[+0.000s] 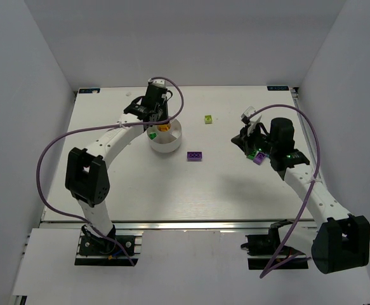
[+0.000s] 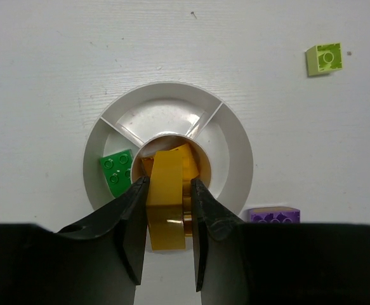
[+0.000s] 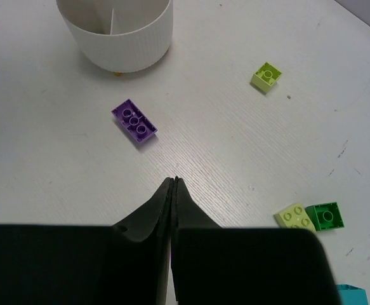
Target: Sort the legos into containers by color
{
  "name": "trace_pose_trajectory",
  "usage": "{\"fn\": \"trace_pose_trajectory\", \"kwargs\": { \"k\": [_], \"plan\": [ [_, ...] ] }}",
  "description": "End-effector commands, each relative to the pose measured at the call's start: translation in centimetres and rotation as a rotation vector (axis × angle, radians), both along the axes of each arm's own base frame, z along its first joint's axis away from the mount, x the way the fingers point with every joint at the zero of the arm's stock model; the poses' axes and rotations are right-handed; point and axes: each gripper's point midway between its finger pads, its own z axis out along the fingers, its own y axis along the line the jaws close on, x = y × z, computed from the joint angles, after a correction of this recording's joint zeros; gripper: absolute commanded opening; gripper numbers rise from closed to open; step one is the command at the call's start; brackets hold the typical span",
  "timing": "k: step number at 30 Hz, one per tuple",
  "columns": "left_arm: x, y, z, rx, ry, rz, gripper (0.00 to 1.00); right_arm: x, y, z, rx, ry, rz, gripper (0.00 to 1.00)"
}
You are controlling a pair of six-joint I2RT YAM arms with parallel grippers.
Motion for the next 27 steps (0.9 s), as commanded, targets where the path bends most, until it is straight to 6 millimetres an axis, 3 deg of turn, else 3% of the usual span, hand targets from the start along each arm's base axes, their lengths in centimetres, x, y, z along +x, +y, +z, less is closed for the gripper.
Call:
{"fn": "trace_pose_trajectory", "kwargs": {
  "k": [1,3,4,7,8,11,13,15,17,18,19,21,22,23,24,25,27],
  "plan": [
    [0.2,-0.1,0.8,-0.008,-0.020,-0.011,0.12,0.2,0.1,0.9,0.026,-0.030,0.008,0.00],
    [0.2,0.0,0.4,-0.001,-0.013,-0.011,0.21,0.3,0.0,1.0,0.029,-0.027,0.009,0.01],
    [0.2,-0.1,0.4,0.000,-0.012,-0.014,0.36,0.3,0.1,0.9,0.029,-0.025,0.010,0.03],
    [0.2,-0.3,0.7,-0.010,-0.019,-0.021,0.61,0.3,-0.1,0.9,0.030,-0.019,0.009,0.14],
    [0.2,-0.4,1.2,-0.020,-0.028,-0.028,0.69,0.3,-0.1,1.0,0.032,-0.019,0.007,0.27],
    [0.3,-0.7,2.9,-0.045,-0.064,-0.040,0.76,0.6,-0.4,1.0,0.031,-0.014,-0.004,0.62],
    [0.2,-1.0,4.9,-0.071,-0.104,-0.061,0.76,0.8,-0.7,0.8,0.031,-0.008,-0.022,0.71],
    [-0.4,-1.5,7.4,-0.118,-0.155,-0.094,0.73,1.0,-1.6,-0.3,0.026,0.050,-0.076,0.72],
    [-1.4,-1.7,7.9,-0.143,-0.175,-0.133,0.60,1.7,-2.3,-0.7,0.031,0.087,-0.145,0.65],
    [-2.3,-2.6,10.7,-0.210,-0.248,-0.198,0.33,2.2,-2.9,-1.6,0.028,0.122,-0.176,0.59],
    [-3.3,-2.9,9.4,-0.229,-0.231,-0.236,0.19,2.5,-3.1,-1.8,0.026,0.134,-0.194,0.41],
    [-4.4,-4.4,10.7,-0.306,-0.270,-0.327,0.00,3.4,-3.8,-1.9,0.051,0.163,-0.246,0.19],
    [-5.4,-6.1,10.5,-0.345,-0.251,-0.401,0.00,3.8,-4.4,-2.2,0.058,0.186,-0.289,0.02],
    [-5.3,-6.8,10.3,-0.359,-0.240,-0.427,0.00,4.3,-4.8,-1.9,0.073,0.193,-0.310,0.00],
    [-5.3,-8.5,8.6,-0.378,-0.179,-0.484,0.13,4.6,-5.2,-1.6,0.079,0.195,-0.328,0.00],
    [-4.7,-9.5,9.4,-0.404,-0.179,-0.511,0.23,4.9,-6.0,-1.6,0.080,0.199,-0.355,0.06],
    [-3.6,-10.8,8.4,-0.439,-0.133,-0.511,0.48,5.0,-6.6,-1.3,0.094,0.190,-0.377,0.29]
  ]
}}
